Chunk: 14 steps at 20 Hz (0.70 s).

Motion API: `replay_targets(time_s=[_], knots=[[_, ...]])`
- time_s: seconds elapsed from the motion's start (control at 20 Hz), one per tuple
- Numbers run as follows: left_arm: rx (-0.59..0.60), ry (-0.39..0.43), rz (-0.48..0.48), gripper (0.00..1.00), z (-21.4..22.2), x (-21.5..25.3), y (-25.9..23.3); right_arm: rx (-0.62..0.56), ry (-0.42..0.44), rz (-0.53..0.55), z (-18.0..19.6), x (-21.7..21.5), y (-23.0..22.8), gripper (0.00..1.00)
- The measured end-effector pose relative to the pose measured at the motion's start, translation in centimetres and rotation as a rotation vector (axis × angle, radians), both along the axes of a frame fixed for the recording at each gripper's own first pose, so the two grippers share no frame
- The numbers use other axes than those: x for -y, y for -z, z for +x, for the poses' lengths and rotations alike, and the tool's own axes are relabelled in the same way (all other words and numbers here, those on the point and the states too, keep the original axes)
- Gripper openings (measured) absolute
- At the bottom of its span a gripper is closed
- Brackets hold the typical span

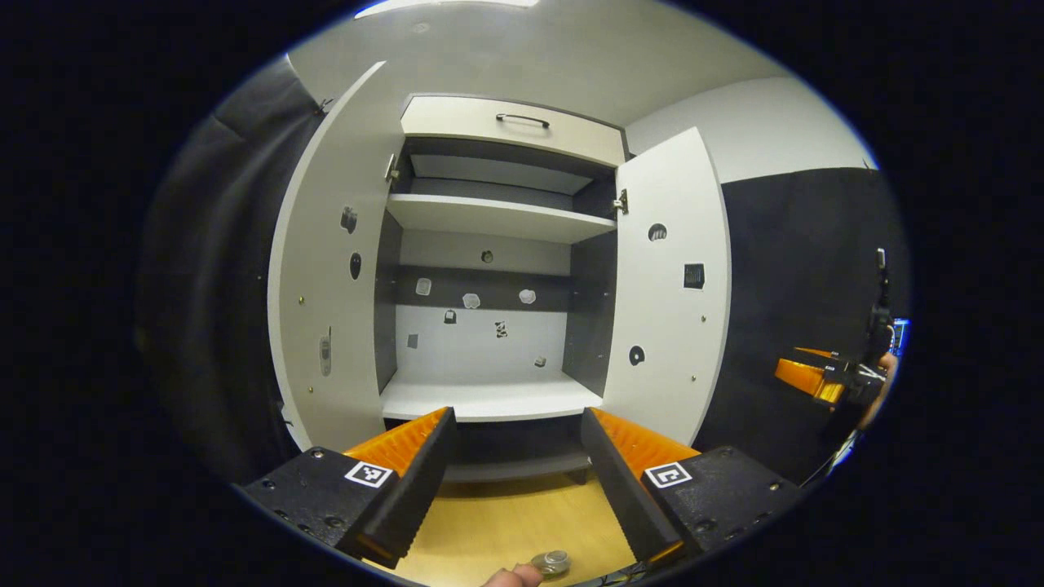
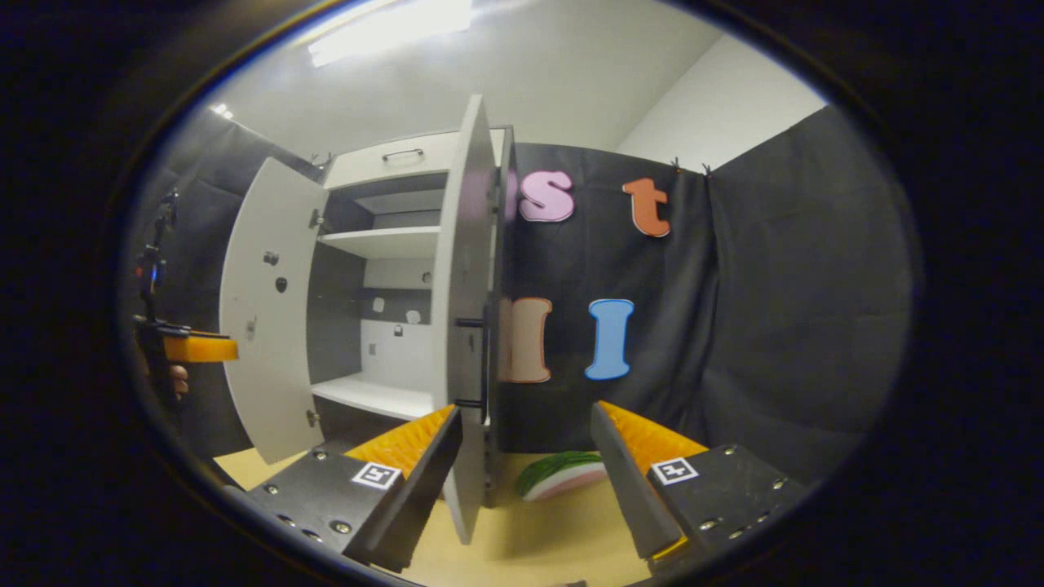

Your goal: Grasp the bottle in the cabinet with the left hand and place it on the coaster, then close the right door with the right hand and the left door with the left hand.

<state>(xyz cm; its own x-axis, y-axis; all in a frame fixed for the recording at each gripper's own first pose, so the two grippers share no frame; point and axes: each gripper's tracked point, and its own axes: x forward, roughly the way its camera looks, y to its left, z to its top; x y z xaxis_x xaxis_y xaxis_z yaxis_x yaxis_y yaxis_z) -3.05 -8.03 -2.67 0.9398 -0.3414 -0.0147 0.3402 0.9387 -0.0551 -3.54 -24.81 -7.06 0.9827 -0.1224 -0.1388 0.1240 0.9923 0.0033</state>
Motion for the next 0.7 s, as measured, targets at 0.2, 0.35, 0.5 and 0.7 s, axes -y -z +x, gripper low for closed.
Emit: replay_targets(time_s=[0.2,0.35,0.5,0.7], knots=[[0.015,-0.015,0.027,0.96,0.3,-2.2,-1.9,0.028,0.08,0.028,1.6,4.7,-0.6,0.96],[0.018,0.003,0.031,0.96,0.7,-2.7,-2.3,0.01,0.132,0.011,3.6,7.7,-0.6,0.93],[0.041,-0.014,0.07,0.92,1.5,-3.6,-2.3,0.013,0.182,-0.02,5.8,9.3,-1.0,0.93],[0.047,-0.027,0.04,0.96,1.7,-4.2,-2.2,0.037,0.172,0.023,9.0,8.0,-1.4,0.96]])
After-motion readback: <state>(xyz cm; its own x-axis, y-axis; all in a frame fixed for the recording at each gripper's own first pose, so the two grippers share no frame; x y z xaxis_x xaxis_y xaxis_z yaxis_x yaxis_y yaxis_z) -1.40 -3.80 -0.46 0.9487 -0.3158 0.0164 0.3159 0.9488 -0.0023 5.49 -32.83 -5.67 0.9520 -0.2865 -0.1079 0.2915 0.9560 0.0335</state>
